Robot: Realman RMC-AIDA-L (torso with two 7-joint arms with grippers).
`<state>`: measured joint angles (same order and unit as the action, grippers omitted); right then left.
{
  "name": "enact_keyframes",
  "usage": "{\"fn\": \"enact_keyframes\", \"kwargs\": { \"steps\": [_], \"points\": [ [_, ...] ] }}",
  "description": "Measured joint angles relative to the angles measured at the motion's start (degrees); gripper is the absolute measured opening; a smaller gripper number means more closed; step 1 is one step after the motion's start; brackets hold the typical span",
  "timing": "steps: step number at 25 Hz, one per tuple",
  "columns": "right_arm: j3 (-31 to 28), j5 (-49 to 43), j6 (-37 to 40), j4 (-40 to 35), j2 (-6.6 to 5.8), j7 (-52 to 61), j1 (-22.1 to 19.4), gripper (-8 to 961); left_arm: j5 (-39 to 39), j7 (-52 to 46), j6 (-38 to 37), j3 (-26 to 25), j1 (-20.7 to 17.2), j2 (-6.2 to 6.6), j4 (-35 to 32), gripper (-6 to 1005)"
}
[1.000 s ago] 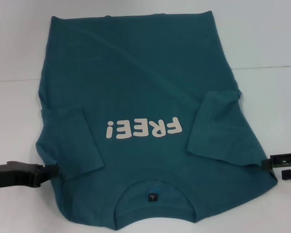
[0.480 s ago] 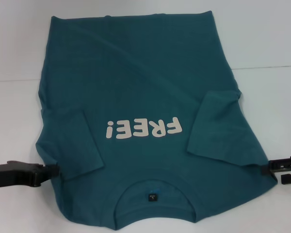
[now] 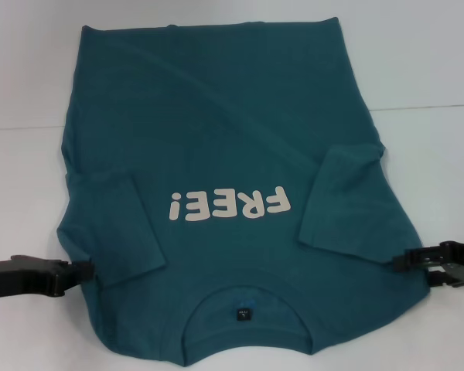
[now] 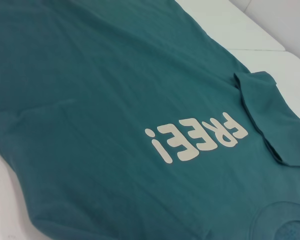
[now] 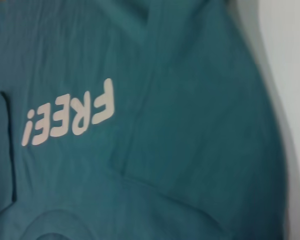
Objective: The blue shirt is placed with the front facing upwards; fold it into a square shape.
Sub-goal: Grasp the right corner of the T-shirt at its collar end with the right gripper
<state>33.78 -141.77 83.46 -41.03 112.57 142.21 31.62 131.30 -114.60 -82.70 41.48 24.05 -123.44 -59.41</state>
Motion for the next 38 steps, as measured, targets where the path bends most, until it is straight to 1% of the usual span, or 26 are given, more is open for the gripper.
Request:
{"fn": "enact_keyframes", "kwargs": {
  "steps": [7,16,24,29,32,38],
  "points": [
    [0.05,0.57,-0.27,1.05,0.63,-0.18,1.52,944,0.0,-0.01,0.0,0.01,0.2,0.04,-0.04,50],
    [0.27,2.53,-0.08,1.01,0.53,-0.2,2.62,944,0.0,-0.07,0.0,0.01,0.42,0.05,-0.08,50],
    [-0.01,2.74,-1.48,3.0,0.93,-1.16,5.38,944,0.0,-0.04,0.16,0.0,0.56,0.05,-0.01,50],
    [-0.18,4.83,-0.97,2.92,1.03,-1.33,5.79,944,0.0,-0.02,0.13,-0.08,0.56,0.05,0.0,51],
    [-0.35,5.45,-0.33,2.59,0.54,-1.27,5.1,944,0.0,0.07,0.11,-0.09,0.57,0.05,0.0,50],
    [-1.45,7.29,1.95,2.43,-1.15,-1.27,2.72,944,0.0,0.26,0.09,-0.08,0.56,0.05,0.01,51]
  ]
}}
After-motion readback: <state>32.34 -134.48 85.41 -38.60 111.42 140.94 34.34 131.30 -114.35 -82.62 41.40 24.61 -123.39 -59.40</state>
